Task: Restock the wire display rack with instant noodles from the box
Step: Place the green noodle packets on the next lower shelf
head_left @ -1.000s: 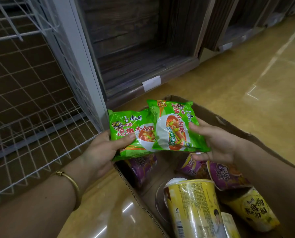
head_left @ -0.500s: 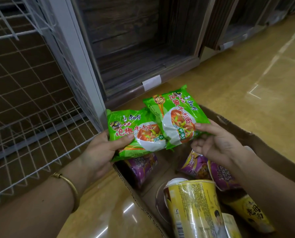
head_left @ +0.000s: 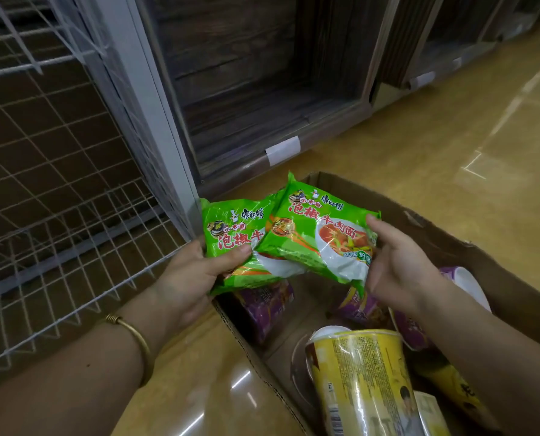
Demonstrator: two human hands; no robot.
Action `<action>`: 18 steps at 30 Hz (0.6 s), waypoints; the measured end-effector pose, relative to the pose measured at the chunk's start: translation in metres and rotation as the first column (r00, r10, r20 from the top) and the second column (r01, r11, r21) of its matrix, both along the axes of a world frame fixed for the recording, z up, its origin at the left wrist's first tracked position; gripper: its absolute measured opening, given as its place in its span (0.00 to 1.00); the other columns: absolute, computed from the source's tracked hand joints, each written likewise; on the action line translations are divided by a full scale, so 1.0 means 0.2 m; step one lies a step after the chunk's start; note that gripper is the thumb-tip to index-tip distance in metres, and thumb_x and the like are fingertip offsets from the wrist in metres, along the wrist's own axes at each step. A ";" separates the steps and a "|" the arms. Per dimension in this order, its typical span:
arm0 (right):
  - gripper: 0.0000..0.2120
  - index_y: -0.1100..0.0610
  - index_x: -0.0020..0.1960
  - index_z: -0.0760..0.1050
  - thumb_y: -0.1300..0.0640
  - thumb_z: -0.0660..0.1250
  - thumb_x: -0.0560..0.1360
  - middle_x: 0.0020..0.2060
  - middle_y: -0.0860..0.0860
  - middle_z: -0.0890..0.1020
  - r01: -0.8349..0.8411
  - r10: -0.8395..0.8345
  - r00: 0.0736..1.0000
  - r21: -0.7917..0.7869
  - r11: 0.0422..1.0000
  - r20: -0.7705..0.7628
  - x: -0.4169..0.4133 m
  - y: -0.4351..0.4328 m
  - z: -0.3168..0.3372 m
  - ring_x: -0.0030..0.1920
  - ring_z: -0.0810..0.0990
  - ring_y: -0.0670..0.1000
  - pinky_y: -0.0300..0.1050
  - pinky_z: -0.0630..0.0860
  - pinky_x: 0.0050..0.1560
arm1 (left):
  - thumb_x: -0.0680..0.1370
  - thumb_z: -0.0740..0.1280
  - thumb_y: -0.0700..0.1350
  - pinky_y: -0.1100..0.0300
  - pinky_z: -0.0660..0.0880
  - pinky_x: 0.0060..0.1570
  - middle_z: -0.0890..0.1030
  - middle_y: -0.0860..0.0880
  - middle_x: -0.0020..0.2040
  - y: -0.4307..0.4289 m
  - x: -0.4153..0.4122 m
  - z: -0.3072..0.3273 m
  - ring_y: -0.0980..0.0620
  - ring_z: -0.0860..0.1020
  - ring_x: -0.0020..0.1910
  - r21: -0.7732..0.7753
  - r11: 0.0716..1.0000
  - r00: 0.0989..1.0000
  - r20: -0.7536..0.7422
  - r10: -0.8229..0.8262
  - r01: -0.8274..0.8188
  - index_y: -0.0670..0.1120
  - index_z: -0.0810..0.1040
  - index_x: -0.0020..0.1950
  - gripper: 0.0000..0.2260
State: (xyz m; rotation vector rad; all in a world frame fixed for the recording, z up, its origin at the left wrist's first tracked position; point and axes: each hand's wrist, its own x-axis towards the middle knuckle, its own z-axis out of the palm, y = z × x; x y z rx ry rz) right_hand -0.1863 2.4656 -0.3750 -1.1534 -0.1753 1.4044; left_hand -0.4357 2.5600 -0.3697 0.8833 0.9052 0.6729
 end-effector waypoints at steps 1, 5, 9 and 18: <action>0.23 0.56 0.65 0.76 0.54 0.69 0.71 0.59 0.58 0.83 -0.047 0.046 0.999 0.020 0.999 0.017 0.00 -0.01 0.01 0.58 0.82 0.62 0.62 0.78 0.58 | 0.69 0.72 0.37 0.58 0.82 0.43 0.84 0.41 0.55 0.00 0.00 0.00 0.45 0.84 0.50 0.001 1.000 1.000 -0.005 0.000 0.000 0.39 0.77 0.63 0.22; 0.25 0.53 0.64 0.75 0.66 0.68 0.69 0.58 0.58 0.84 -0.159 0.149 0.983 0.097 0.982 0.106 0.01 -0.05 0.04 0.54 0.84 0.62 0.61 0.82 0.50 | 0.67 0.73 0.37 0.57 0.82 0.42 0.85 0.41 0.53 0.01 0.00 0.02 0.45 0.85 0.48 -0.020 1.000 1.000 -0.021 -0.005 0.005 0.40 0.78 0.61 0.22; 0.25 0.62 0.66 0.75 0.67 0.67 0.69 0.58 0.62 0.83 -0.145 0.131 0.982 0.097 0.985 0.136 0.07 -0.07 0.08 0.55 0.84 0.62 0.57 0.82 0.51 | 0.65 0.74 0.38 0.54 0.82 0.50 0.84 0.40 0.54 0.01 -0.03 0.06 0.43 0.84 0.52 -0.045 0.998 0.997 -0.054 -0.051 0.049 0.40 0.78 0.61 0.23; 0.15 0.62 0.50 0.85 0.61 0.75 0.64 0.48 0.59 0.86 -0.212 0.183 0.968 0.166 0.963 0.171 0.10 -0.08 0.25 0.44 0.87 0.57 0.50 0.83 0.40 | 0.58 0.82 0.39 0.55 0.82 0.37 0.84 0.38 0.53 0.03 -0.31 0.30 0.43 0.85 0.44 -0.039 0.993 0.993 -0.034 -0.117 0.115 0.39 0.82 0.55 0.26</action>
